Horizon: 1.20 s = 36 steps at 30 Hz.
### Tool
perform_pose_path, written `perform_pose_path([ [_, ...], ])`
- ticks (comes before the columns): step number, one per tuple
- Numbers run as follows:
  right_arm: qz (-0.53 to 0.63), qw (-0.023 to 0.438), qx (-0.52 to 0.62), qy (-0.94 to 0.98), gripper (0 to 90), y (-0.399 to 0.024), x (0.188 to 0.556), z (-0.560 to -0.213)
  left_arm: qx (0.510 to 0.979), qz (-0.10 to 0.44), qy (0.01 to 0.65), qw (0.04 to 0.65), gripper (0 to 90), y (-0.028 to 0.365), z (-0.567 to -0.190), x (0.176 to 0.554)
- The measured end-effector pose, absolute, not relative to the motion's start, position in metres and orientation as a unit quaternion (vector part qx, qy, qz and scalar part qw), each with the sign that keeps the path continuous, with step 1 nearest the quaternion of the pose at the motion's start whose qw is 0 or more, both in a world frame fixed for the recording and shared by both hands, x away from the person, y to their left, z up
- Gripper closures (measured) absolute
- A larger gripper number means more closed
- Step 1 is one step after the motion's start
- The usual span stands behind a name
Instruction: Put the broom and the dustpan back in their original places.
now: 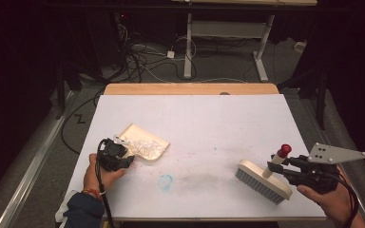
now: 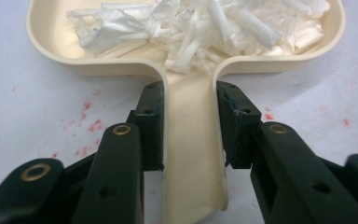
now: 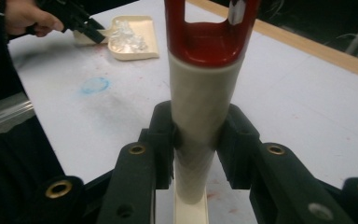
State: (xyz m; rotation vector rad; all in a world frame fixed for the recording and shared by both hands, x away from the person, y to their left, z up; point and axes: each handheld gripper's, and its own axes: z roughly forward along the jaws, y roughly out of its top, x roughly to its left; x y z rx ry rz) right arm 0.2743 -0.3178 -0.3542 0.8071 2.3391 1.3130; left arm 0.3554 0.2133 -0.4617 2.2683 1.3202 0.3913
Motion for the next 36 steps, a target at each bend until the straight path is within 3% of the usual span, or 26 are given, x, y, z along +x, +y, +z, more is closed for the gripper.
perform_pose_path([
  [2,0.463,0.157,0.281,0.826,69.9,-0.317,0.28,-0.353,0.827,0.145,0.487,0.243,63.4,0.214,-0.462,0.356],
  [9,0.451,0.179,0.297,0.822,67.1,-0.315,0.302,-0.352,0.818,0.143,0.5,0.245,62.3,0.209,-0.467,0.357],
  [14,0.44,0.199,0.321,0.814,64.2,-0.313,0.324,-0.353,0.821,0.142,0.494,0.247,51.6,0.197,-0.467,0.348],
  [25,0.41,0.224,0.39,0.793,59.9,-0.297,0.381,-0.368,0.857,0.134,0.417,0.27,39.9,0.172,-0.469,0.317],
  [29,0.388,0.245,0.411,0.788,59.4,-0.287,0.399,-0.373,0.865,0.171,0.388,0.268,33.7,0.173,-0.465,0.313],
  [36,0.367,0.255,0.443,0.777,59.0,-0.281,0.422,-0.387,0.845,0.232,0.341,0.34,19.0,0.19,-0.465,0.296],
])
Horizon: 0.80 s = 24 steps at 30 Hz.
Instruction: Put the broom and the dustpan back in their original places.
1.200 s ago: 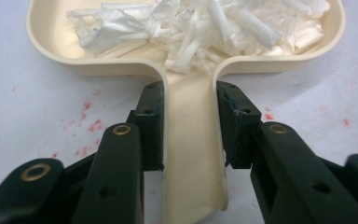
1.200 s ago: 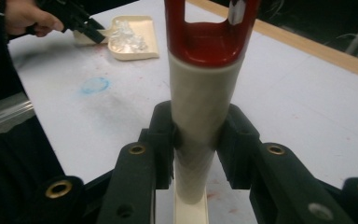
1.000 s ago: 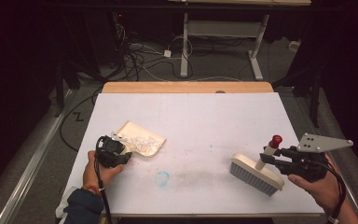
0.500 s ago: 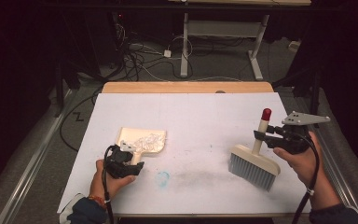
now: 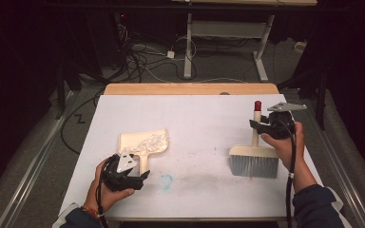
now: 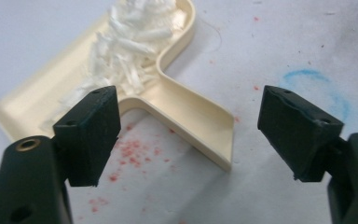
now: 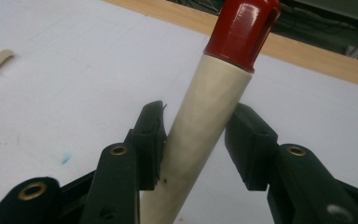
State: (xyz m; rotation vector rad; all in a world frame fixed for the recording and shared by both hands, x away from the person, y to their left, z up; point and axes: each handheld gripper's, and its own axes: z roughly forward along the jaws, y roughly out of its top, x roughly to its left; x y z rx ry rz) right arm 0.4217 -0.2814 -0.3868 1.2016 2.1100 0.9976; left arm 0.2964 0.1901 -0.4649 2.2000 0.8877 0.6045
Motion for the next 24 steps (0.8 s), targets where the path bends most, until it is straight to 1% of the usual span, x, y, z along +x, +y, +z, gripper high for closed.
perform_pose_path([
  [4,0.362,0.263,0.457,0.769,58.6,-0.279,0.429,-0.396,0.833,0.241,0.334,0.37,18.3,0.199,-0.467,0.289],
  [7,0.358,0.267,0.46,0.767,58.1,-0.277,0.433,-0.399,0.829,0.247,0.331,0.377,18.3,0.204,-0.469,0.284],
  [9,0.355,0.283,0.464,0.761,55.3,-0.276,0.434,-0.399,0.829,0.245,0.332,0.378,18.3,0.206,-0.47,0.283],
  [12,0.366,0.288,0.465,0.753,54.6,-0.276,0.434,-0.397,0.827,0.25,0.335,0.377,18.4,0.207,-0.471,0.283],
  [17,0.371,0.292,0.445,0.761,49.1,-0.27,0.43,-0.396,0.829,0.254,0.332,0.373,19.7,0.207,-0.473,0.283],
  [24,0.41,0.311,0.421,0.746,37.0,-0.266,0.423,-0.395,0.833,0.251,0.33,0.366,19.0,0.205,-0.475,0.284],
])
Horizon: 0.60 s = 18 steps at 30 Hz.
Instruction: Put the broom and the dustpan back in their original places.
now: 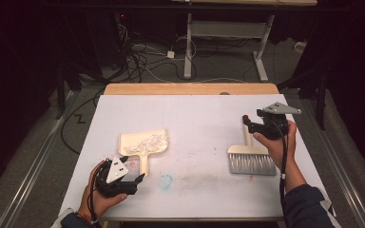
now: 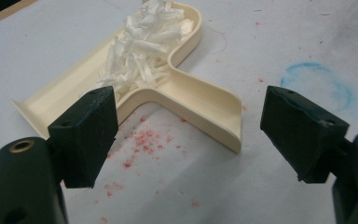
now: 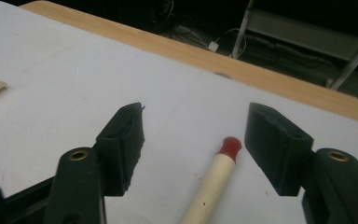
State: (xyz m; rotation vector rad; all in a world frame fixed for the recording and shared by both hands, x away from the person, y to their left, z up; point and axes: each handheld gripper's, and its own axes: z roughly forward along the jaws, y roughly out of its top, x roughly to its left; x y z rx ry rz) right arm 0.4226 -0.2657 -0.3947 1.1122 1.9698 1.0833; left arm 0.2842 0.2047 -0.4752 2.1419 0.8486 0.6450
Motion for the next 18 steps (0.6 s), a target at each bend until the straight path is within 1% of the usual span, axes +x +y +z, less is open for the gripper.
perform_pose_path([
  [2,0.415,0.323,0.415,0.742,34.1,-0.264,0.419,-0.394,0.835,0.25,0.326,0.367,19.2,0.204,-0.475,0.283],
  [6,0.451,0.319,0.4,0.731,29.2,-0.261,0.408,-0.39,0.834,0.246,0.322,0.374,19.7,0.201,-0.475,0.282],
  [8,0.451,0.341,0.396,0.724,25.8,-0.258,0.401,-0.389,0.836,0.251,0.321,0.369,19.5,0.198,-0.475,0.281],
  [13,0.452,0.36,0.393,0.715,19.3,-0.255,0.393,-0.389,0.842,0.249,0.308,0.366,19.3,0.193,-0.474,0.278],
  [18,0.452,0.353,0.389,0.721,20.1,-0.252,0.389,-0.388,0.841,0.251,0.306,0.368,19.5,0.192,-0.475,0.277],
])
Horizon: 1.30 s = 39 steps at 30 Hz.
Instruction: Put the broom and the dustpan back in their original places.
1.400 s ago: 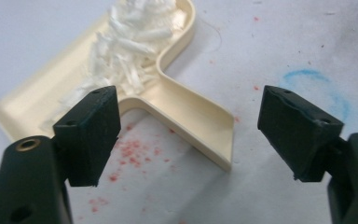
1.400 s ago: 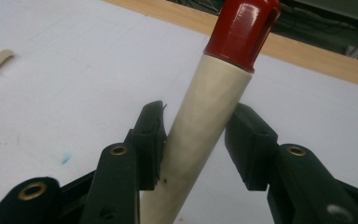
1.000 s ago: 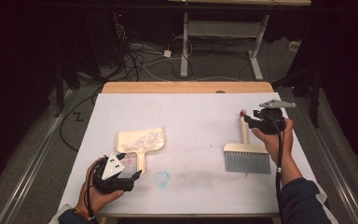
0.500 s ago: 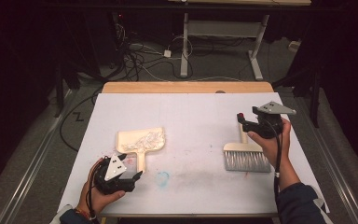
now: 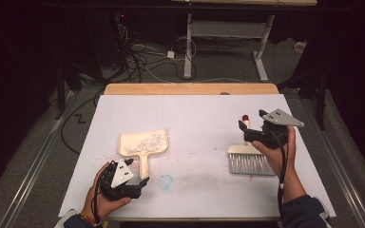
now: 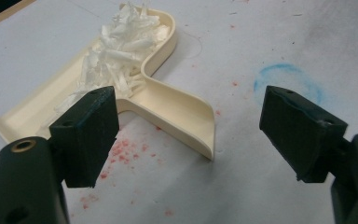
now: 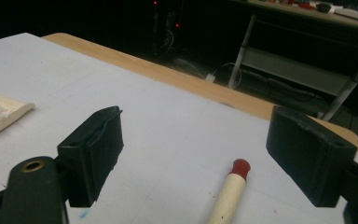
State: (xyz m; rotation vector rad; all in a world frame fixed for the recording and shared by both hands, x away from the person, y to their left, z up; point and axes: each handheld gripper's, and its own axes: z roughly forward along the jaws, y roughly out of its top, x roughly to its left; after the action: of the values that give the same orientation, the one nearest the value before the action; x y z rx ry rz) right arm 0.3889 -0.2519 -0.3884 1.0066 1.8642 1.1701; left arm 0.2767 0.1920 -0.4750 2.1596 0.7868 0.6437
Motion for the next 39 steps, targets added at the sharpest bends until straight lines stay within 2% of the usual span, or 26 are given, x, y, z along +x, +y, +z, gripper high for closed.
perform_pose_path([
  [2,0.461,0.364,0.381,0.714,22.8,-0.25,0.383,-0.384,0.841,0.251,0.304,0.37,20.9,0.191,-0.475,0.276],
  [17,0.473,0.35,0.332,0.738,20.6,-0.239,0.351,-0.367,0.833,0.265,0.308,0.376,19.3,0.196,-0.471,0.275],
  [25,0.457,0.364,0.324,0.744,21.1,-0.24,0.336,-0.361,0.833,0.267,0.307,0.374,19.2,0.196,-0.471,0.274],
  [39,0.443,0.363,0.319,0.755,20.7,-0.245,0.319,-0.358,0.839,0.264,0.305,0.366,19.0,0.195,-0.474,0.275],
])
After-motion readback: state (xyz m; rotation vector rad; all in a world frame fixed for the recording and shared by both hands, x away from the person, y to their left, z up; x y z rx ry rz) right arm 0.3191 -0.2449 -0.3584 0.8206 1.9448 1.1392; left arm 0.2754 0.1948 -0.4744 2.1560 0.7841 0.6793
